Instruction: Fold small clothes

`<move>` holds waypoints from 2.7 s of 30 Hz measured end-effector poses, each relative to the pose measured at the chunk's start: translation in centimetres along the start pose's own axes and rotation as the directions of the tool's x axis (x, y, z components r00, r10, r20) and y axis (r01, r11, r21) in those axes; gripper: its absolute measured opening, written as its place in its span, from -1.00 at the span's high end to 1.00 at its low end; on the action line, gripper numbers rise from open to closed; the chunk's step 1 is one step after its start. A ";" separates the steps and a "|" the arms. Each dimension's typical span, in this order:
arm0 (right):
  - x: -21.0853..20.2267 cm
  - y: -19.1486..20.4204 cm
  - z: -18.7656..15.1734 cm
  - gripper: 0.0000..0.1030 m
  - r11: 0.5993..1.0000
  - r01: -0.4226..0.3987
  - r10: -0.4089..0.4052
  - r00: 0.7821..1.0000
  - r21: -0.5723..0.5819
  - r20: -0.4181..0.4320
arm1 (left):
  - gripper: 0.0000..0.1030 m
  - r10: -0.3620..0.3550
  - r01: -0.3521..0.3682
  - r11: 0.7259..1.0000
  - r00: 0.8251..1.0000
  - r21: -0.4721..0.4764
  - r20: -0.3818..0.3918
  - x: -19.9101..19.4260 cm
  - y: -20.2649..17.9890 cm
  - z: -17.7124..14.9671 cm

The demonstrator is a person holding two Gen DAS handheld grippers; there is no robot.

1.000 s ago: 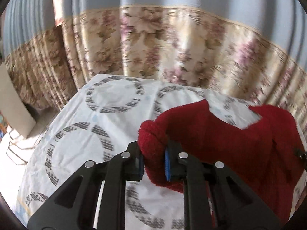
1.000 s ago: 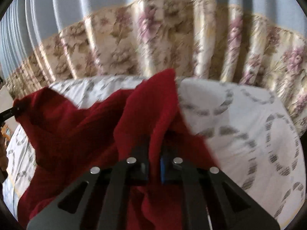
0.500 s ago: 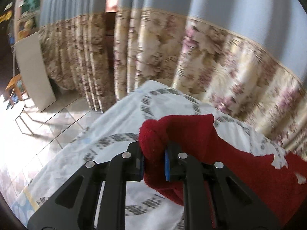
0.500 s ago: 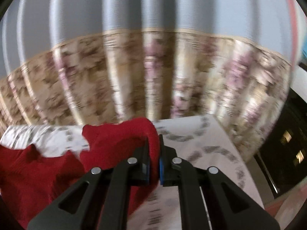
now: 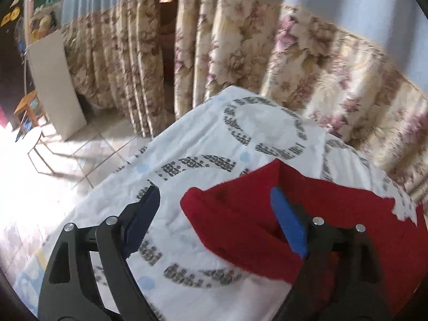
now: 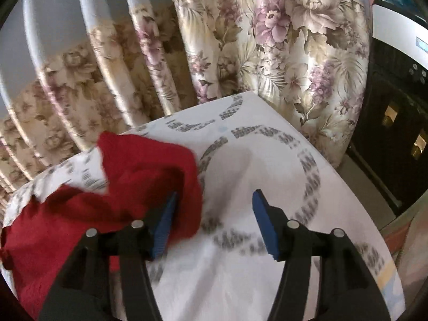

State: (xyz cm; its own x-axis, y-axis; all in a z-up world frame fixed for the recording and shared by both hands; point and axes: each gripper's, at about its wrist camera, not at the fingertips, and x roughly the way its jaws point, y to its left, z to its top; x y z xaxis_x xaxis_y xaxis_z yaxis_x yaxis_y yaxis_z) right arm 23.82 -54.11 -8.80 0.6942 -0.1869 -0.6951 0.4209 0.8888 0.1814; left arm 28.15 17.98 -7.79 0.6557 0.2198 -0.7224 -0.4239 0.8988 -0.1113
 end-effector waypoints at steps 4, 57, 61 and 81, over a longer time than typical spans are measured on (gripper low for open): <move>-4.2 1.2 -3.0 -0.20 0.994 -0.088 0.089 0.996 -0.068 0.004 | -0.73 -0.061 0.059 0.994 0.998 0.090 0.016 -4.0 -0.7 -2.1; -24.6 2.6 -22.5 0.90 0.930 -0.139 0.168 0.984 -0.341 0.056 | -0.78 -0.412 0.472 0.771 0.881 0.427 -0.232 -19.9 -4.2 -31.0; -24.7 2.4 -22.6 0.89 0.934 -0.154 0.181 0.982 -0.324 0.056 | 0.03 -0.383 0.430 0.778 0.903 0.459 -0.197 -19.9 -5.0 -31.2; -28.6 4.1 -25.6 0.42 0.756 -0.345 0.330 0.935 -0.557 -0.131 | -0.30 -0.188 0.217 0.901 0.976 0.377 -0.111 -22.5 3.1 -26.2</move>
State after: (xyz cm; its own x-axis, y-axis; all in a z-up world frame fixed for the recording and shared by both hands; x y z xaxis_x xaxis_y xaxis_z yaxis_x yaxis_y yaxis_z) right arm -9.25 -34.44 -5.97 0.7117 0.1732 -0.6808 -0.2461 0.9692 -0.0107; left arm -4.32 5.89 -9.77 0.6499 0.0032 -0.7600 -0.0042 1.0000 0.0006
